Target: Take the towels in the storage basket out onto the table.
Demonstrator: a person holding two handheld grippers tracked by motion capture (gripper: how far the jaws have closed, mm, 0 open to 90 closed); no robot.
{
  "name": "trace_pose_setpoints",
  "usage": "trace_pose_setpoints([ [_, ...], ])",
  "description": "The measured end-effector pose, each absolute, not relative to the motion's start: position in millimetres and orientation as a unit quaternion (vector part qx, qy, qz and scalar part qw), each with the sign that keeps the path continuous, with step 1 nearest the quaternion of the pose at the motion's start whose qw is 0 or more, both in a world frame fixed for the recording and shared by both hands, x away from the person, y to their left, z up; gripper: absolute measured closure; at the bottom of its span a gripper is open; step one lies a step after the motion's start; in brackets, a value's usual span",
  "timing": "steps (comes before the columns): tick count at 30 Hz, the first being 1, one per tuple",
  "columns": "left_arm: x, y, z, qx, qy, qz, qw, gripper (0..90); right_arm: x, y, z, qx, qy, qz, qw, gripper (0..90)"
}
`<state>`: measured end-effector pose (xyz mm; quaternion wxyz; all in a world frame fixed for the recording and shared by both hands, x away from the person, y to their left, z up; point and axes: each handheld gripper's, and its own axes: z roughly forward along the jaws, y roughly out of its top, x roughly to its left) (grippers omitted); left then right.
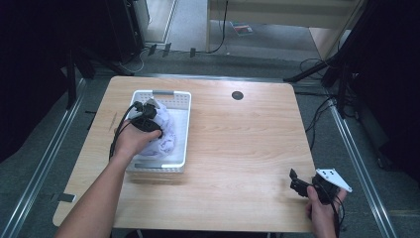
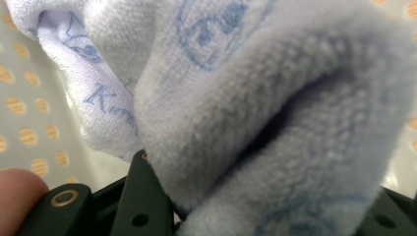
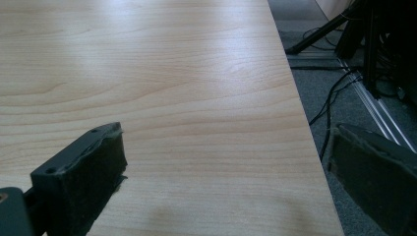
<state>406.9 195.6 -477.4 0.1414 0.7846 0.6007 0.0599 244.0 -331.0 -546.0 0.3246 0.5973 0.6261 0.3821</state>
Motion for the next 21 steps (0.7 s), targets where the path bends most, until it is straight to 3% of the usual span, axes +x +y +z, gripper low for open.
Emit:
trace_pose_setpoints([
  [21, 405.9, 175.7, -376.6, 0.809, 0.553, 0.080, 0.181, 58.3, 244.0, -330.7, -546.0, 0.597, 0.626, 0.381, 0.326, 1.3],
])
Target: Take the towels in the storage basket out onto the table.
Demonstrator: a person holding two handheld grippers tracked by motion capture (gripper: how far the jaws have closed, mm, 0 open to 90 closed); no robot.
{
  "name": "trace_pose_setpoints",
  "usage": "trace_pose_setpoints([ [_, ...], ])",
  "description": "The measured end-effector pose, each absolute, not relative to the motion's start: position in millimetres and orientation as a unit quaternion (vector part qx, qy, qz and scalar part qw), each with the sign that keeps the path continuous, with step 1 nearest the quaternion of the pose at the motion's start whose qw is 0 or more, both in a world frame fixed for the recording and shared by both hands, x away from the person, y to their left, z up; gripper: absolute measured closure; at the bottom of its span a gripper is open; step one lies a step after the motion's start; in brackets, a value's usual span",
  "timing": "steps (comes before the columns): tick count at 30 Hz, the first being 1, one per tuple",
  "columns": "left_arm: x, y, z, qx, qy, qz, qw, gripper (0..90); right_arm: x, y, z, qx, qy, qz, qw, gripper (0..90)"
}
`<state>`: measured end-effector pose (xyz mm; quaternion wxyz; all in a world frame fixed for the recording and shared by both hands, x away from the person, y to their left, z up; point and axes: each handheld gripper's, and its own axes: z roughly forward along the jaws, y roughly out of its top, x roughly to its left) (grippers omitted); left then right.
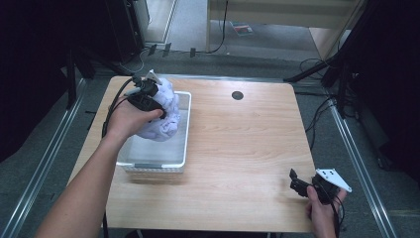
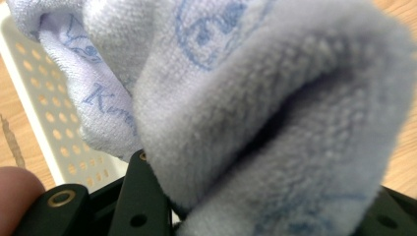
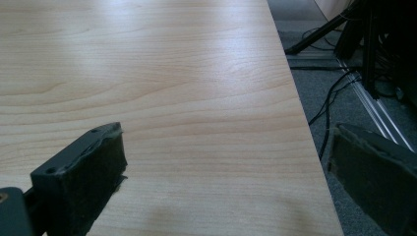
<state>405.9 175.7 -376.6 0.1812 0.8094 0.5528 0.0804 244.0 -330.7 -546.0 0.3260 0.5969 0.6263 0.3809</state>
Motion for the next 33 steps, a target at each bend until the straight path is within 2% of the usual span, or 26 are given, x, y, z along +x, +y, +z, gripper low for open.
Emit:
trace_pose_setpoints([
  [15, 407.6, 99.1, -361.8, 0.838, 0.504, 0.067, 0.198, 57.8, 244.0, -330.9, -546.0, 0.597, 0.626, 0.382, 0.325, 1.2],
  [33, 407.2, 23.1, -387.4, 0.859, 0.466, 0.028, 0.210, 57.2, 243.9, -330.7, -546.1, 0.594, 0.629, 0.384, 0.324, 1.2],
])
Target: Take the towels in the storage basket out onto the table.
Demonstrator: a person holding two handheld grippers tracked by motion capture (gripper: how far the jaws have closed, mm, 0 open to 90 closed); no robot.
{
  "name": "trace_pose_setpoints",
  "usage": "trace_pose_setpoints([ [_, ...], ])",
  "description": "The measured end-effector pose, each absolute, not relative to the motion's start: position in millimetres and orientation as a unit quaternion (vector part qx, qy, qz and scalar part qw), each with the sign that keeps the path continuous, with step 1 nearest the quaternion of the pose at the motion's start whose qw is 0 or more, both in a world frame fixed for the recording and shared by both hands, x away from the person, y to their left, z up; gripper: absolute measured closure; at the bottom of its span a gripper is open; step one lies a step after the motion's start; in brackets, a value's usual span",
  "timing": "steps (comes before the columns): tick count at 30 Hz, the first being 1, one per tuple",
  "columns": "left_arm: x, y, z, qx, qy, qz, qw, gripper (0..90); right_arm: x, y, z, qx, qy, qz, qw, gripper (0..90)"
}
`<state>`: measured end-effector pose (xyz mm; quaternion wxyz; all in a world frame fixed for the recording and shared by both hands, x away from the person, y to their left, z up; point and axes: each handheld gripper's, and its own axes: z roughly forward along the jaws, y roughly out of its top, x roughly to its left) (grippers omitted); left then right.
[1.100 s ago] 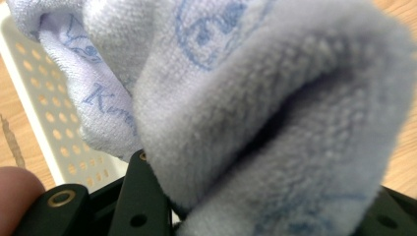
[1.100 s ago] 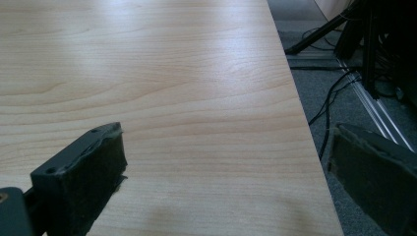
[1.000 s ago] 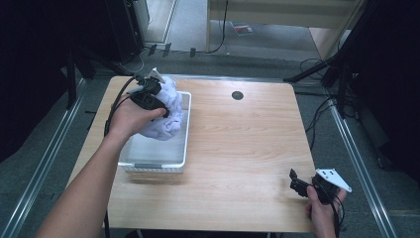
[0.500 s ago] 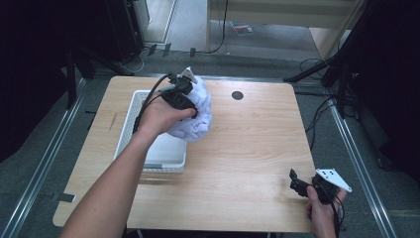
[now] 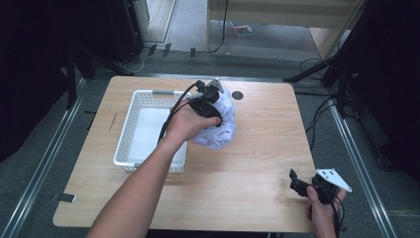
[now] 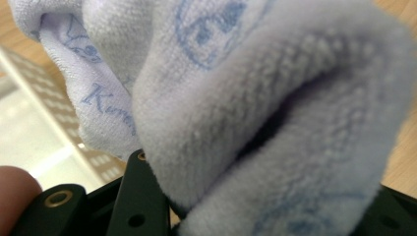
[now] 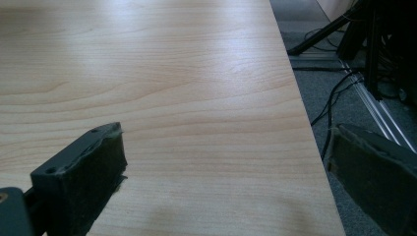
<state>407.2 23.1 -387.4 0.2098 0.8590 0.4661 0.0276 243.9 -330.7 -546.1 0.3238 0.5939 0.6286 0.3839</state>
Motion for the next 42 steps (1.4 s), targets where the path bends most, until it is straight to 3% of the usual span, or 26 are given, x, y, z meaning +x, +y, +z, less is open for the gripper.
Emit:
trace_pose_setpoints([
  [17, 402.2, -2.6, -457.0, 0.863, 0.468, -0.014, 0.192, 54.9, 243.9, -330.8, -546.0, 0.592, 0.630, 0.384, 0.323, 1.2],
  [21, 397.4, -8.7, -470.8, 0.863, 0.471, 0.011, 0.183, 52.3, 243.7, -330.6, -546.0, 0.593, 0.630, 0.384, 0.323, 1.2],
  [25, 396.0, -10.5, -482.1, 0.860, 0.473, -0.012, 0.194, 51.2, 243.7, -330.8, -546.0, 0.592, 0.630, 0.385, 0.323, 1.2],
  [37, 391.3, -15.8, -484.1, 0.867, 0.456, -0.013, 0.200, 49.2, 243.7, -330.5, -546.0, 0.593, 0.630, 0.384, 0.323, 1.2],
  [42, 390.6, -16.8, -485.1, 0.869, 0.450, -0.014, 0.202, 44.3, 243.8, -330.5, -546.0, 0.592, 0.631, 0.384, 0.323, 1.2],
])
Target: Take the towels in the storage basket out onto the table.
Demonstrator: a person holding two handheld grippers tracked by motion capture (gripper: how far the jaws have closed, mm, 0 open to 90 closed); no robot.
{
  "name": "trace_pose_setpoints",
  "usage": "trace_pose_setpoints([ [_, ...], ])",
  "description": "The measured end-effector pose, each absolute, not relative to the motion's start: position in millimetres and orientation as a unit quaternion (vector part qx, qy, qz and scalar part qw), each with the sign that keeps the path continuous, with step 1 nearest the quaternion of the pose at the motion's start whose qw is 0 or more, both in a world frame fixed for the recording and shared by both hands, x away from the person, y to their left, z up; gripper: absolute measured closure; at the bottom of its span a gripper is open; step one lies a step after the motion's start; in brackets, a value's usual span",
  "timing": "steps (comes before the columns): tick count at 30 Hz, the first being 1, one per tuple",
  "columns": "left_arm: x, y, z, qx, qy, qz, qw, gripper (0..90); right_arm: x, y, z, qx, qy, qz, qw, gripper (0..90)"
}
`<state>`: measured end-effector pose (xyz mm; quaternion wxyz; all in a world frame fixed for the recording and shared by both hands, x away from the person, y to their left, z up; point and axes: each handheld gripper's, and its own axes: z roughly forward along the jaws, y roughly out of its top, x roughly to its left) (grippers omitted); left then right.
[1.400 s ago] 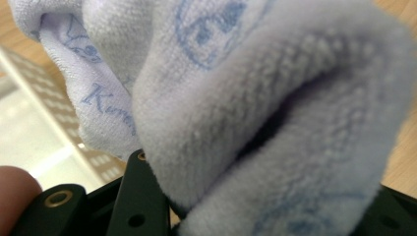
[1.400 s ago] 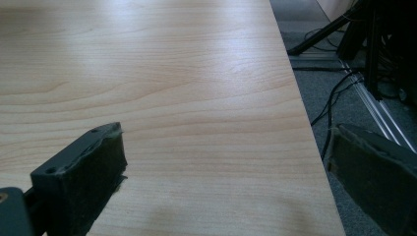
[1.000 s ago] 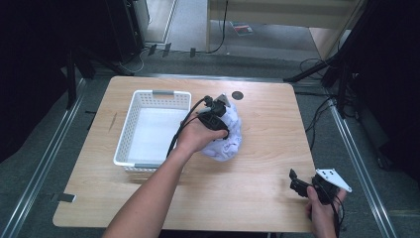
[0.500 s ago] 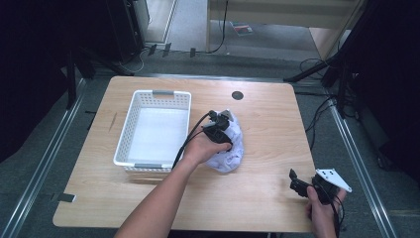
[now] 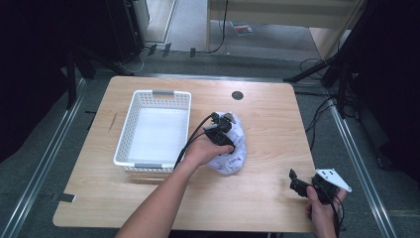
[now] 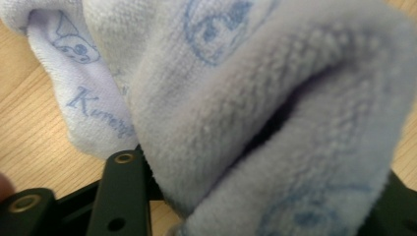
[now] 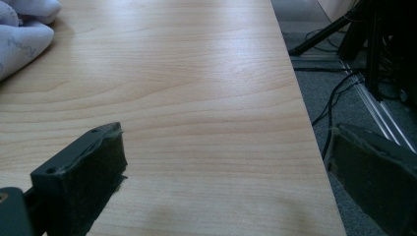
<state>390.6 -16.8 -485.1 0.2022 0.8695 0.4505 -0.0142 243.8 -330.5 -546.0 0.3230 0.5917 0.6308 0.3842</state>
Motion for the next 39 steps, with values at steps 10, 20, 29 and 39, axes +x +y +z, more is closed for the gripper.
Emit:
trace_pose_setpoints([
  [10, 388.4, -19.5, -481.0, 0.868, 0.444, -0.013, 0.224, 6.7, 243.7, -330.6, -546.0, 0.592, 0.630, 0.385, 0.322, 1.2],
  [20, 388.3, -8.7, -461.8, 0.856, 0.451, -0.010, 0.253, 0.0, 243.7, -330.5, -546.0, 0.591, 0.631, 0.385, 0.322, 1.2],
  [29, 387.2, 13.1, -440.5, 0.849, 0.463, 0.010, 0.255, 0.0, 243.8, -330.2, -546.0, 0.592, 0.630, 0.384, 0.324, 1.2],
  [39, 380.8, 57.0, -419.4, 0.832, 0.483, 0.033, 0.271, 0.0, 243.9, -330.1, -546.1, 0.592, 0.630, 0.383, 0.324, 1.2],
])
